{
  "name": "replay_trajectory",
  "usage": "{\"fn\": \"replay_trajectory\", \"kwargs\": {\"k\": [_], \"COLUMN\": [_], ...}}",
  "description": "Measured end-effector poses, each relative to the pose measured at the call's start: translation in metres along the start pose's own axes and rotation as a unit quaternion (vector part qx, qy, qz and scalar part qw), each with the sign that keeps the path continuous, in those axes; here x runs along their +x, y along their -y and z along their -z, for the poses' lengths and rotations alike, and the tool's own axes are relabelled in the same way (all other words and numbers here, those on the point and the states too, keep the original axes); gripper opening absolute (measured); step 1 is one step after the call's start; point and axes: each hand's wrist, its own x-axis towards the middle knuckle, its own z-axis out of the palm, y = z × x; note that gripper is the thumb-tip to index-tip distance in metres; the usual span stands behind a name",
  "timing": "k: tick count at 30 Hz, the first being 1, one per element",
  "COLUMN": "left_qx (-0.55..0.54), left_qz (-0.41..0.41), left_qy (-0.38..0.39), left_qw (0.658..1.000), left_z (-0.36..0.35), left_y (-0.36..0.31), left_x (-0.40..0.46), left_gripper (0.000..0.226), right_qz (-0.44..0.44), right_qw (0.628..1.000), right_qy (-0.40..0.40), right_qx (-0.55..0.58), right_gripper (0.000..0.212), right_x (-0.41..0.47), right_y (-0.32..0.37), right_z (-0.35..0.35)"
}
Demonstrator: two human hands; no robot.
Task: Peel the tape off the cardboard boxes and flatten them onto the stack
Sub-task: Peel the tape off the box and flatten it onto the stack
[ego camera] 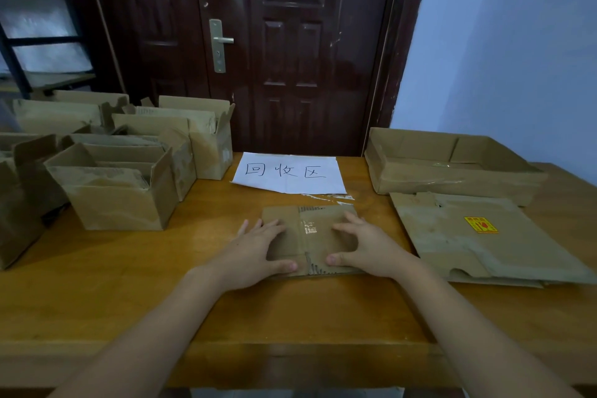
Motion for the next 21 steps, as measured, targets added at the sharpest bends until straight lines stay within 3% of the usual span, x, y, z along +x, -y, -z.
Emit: {"fn": "replay_trajectory", "kwargs": {"k": [6,11,21], "left_qx": [-0.117,-0.128,-0.136], "left_qz": [-0.008,-0.009,-0.045], "left_qy": [-0.049,-0.106,-0.056], "left_qw": [0.992,0.986,0.988], "left_z": [-0.004,0.008,0.008], "left_y": [-0.011,-0.048,-0.186], "left_x": [0.006,0.023,0.089], "left_gripper": [0.094,0.088,0.109], "right_qz": [-0.008,-0.009,-0.074], "right_qw": [0.996,0.99,0.984], "right_qy": [-0.084,-0.14,-0.158], "right_qx": [0.028,-0.003,-0.038], "right_gripper": [0.097,0.092,0.071], "right_x": [-0.005,-0.013,-0.065], "right_y": [0.01,0.003,-0.09], "right_z": [0.008,0.044,0.137]}}
